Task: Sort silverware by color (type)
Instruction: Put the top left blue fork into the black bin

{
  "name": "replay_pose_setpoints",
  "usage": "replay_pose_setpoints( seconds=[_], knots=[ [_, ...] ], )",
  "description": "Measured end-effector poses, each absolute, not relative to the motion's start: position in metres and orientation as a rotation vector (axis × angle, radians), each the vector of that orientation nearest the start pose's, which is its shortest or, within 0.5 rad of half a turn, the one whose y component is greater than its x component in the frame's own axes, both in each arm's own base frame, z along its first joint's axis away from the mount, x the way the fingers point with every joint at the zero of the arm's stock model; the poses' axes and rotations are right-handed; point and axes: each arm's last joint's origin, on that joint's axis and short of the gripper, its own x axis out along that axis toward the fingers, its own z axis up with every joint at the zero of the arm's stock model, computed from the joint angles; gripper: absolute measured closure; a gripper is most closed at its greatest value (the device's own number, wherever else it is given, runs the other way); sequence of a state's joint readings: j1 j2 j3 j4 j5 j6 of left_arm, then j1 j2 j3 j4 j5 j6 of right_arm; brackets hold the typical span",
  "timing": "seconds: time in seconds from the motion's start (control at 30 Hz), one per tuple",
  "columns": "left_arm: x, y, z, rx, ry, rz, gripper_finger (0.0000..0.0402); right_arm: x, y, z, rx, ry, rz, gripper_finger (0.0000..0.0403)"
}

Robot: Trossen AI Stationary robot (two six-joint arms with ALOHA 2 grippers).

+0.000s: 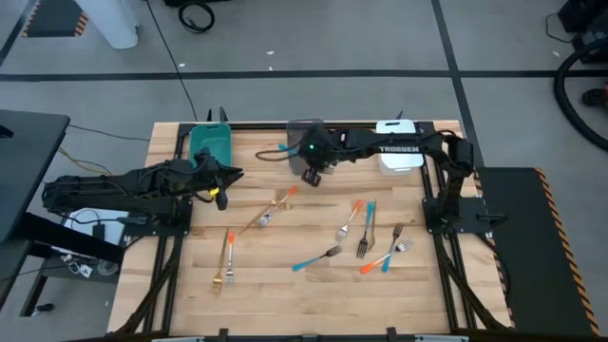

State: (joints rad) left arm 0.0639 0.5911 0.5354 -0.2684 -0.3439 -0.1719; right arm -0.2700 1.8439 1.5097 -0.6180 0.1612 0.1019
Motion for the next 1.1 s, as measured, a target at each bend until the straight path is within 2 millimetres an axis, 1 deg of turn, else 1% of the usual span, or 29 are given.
replay_pose_setpoints(
  seconds=[0.27,0.43,0.6,0.73,0.9,1.03,1.1],
  knots=[
    [0.138,0.019,0.267,-0.123,0.287,0.431,0.0333,0.384,-0.138,0.261,0.175,0.801,-0.506,0.0387],
    [0.138,0.019,0.267,-0.122,0.287,0.431,0.0333,0.385,-0.147,0.258,0.178,0.73,-0.526,0.0387],
    [0.138,0.019,0.267,-0.122,0.287,0.431,0.0333,0.383,-0.154,0.246,0.173,0.679,-0.56,0.0387],
    [0.138,0.019,0.267,-0.122,0.287,0.431,0.0333,0.381,-0.163,0.242,0.172,0.628,-0.593,0.0387],
    [0.138,0.019,0.267,-0.122,0.286,0.43,0.0333,0.373,-0.17,0.227,0.204,0.618,-0.626,0.0387],
    [0.138,0.019,0.267,-0.121,0.287,0.43,0.0333,0.364,-0.174,0.209,0.244,0.62,-0.638,0.0387],
    [0.138,0.019,0.267,-0.121,0.286,0.43,0.0333,0.363,-0.177,0.206,0.273,0.59,-0.627,0.0387]
  ],
)
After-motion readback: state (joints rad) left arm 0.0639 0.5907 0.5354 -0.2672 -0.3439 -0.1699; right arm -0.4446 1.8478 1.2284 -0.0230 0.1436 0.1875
